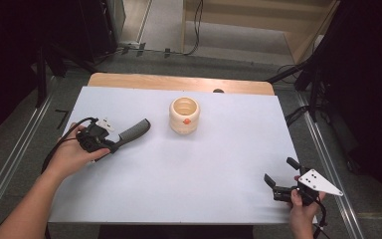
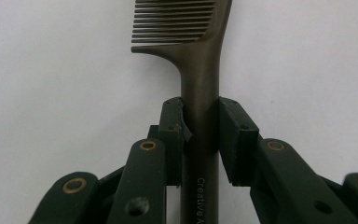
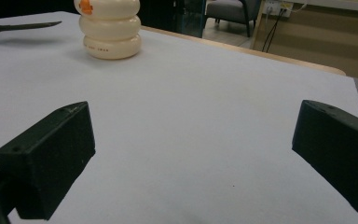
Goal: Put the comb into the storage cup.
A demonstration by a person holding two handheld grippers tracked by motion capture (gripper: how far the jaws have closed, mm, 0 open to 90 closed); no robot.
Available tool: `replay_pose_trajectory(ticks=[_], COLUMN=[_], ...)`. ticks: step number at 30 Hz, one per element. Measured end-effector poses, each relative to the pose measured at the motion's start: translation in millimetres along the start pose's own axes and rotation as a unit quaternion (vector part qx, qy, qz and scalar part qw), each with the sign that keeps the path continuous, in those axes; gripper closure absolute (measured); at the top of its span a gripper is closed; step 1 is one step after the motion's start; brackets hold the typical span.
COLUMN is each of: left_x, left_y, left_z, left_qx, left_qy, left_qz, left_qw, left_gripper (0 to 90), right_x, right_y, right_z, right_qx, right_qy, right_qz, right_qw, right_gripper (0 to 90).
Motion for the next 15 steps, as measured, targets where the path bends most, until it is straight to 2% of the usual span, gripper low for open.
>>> replay_pose_trajectory(ticks=[7,12,15], left_x=[4.9,11.9,15.7], left_y=[-4.1,-6.2,-7.8], left_z=[2.3,2.5,3.7], left_qx=[0.031,0.043,0.059], left_qy=[-0.001,0.006,0.008], left_qz=[0.018,0.020,0.024], left_qw=[0.9994,0.9988,0.9979], left_gripper=[72.9,72.9,72.9], right_x=[0.6,-1.1,-1.6], right_y=[3.5,5.5,7.7], right_z=[3.5,3.1,4.5], right_qx=[0.011,0.011,0.016], right_qy=[0.013,0.017,0.021], right_qz=[-0.021,-0.018,-0.027], right_qw=[0.9996,0.9996,0.9993], right_gripper=[0.0,0.0,0.0])
Point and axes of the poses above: each handheld gripper's, and its own axes: z roughly backward along the jaws, y roughly out of its top, x roughly to its right, the point moved 1 cm from there along -z, roughly forward along the jaws, and after that the axes turned 11 degrees about -x, right-handed, at the moved point
